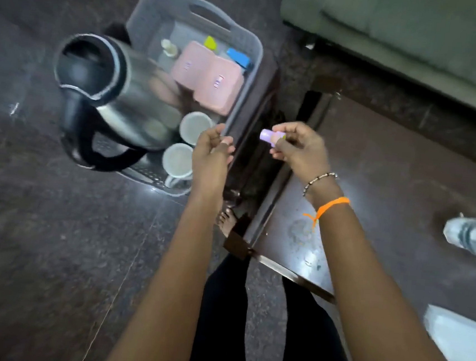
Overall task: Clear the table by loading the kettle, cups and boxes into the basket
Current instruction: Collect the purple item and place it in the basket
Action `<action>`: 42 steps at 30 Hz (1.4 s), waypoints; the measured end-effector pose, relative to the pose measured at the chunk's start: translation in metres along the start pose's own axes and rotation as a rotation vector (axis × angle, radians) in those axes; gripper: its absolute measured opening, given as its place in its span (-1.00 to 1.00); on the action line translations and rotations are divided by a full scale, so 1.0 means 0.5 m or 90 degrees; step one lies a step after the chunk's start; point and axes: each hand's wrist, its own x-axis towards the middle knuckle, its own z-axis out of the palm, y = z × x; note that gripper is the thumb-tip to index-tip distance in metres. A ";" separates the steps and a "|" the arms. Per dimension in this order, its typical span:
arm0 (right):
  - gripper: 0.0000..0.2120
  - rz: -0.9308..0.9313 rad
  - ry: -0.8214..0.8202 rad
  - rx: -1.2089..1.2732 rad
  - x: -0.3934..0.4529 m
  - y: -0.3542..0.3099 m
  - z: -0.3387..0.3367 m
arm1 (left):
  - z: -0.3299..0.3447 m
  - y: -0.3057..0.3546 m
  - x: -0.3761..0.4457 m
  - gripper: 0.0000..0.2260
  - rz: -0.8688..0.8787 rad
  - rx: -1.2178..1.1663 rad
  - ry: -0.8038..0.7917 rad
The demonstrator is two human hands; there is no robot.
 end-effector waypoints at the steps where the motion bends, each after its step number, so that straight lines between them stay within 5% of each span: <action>1: -0.76 -0.022 -0.005 -0.006 0.015 -0.027 0.022 | -0.010 0.016 0.018 -0.72 0.005 -0.006 -0.006; 15: -0.80 -0.072 0.041 -0.154 0.257 -0.209 0.231 | -0.038 0.091 0.164 -0.59 -0.034 -0.036 -0.017; 24: -0.59 -0.094 -0.009 -0.206 0.343 -0.218 0.306 | -0.039 0.102 0.184 -0.59 -0.023 -0.037 -0.027; 35: -0.73 -0.054 0.005 -0.017 0.196 -0.165 0.184 | -0.031 0.105 0.123 -0.72 0.017 -0.019 0.001; 42: -0.80 0.037 0.059 0.086 0.015 -0.020 0.022 | 0.032 0.045 -0.017 -0.76 0.006 0.058 -0.109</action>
